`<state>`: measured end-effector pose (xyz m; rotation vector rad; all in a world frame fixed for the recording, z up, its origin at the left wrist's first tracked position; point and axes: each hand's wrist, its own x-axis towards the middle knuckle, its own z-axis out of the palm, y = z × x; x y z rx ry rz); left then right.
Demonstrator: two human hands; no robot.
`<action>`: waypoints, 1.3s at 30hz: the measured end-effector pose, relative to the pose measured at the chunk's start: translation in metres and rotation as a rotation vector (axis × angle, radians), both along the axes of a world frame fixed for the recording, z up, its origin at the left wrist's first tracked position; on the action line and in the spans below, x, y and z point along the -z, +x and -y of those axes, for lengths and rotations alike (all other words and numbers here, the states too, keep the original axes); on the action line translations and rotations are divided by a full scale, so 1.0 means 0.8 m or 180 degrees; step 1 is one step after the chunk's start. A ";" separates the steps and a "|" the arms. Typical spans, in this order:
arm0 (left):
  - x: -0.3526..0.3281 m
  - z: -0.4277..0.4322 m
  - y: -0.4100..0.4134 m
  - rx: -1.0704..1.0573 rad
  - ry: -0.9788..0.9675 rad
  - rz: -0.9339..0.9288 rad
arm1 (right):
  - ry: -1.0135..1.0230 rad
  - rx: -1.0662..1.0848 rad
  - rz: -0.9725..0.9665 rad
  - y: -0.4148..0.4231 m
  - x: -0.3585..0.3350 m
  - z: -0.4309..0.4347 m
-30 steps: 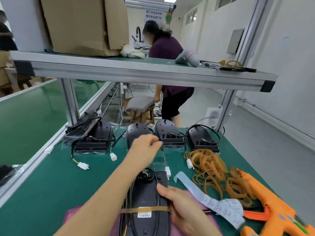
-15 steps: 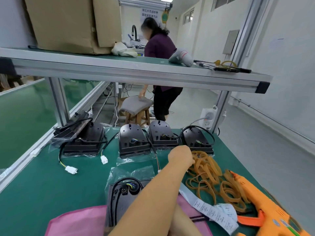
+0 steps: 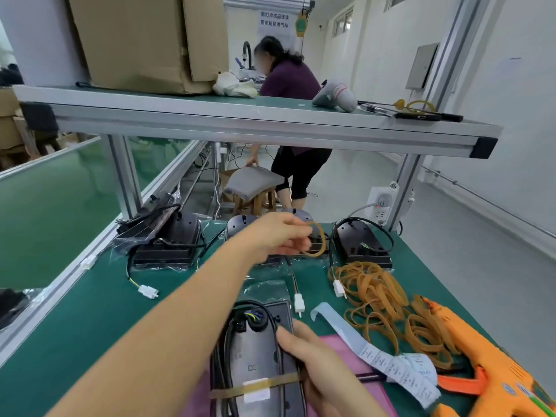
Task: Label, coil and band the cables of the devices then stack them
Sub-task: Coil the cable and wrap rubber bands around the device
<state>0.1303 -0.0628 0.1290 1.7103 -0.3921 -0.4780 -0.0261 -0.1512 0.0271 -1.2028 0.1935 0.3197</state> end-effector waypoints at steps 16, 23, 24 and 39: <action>0.092 -0.138 -0.042 0.0613 -0.0204 -0.0966 | 0.0254 -0.0496 0.0232 -0.007 -0.015 -0.016; 0.088 -0.133 -0.054 0.0576 -0.0319 -0.1036 | 0.0195 -0.0610 0.0328 -0.009 -0.010 -0.014; 0.088 -0.133 -0.055 0.0597 -0.0431 -0.1101 | 0.0135 -0.0601 0.0289 -0.010 -0.010 -0.014; 0.039 -0.109 -0.071 0.0776 0.0166 0.0396 | -0.0093 -0.0117 -0.0458 -0.019 -0.017 -0.008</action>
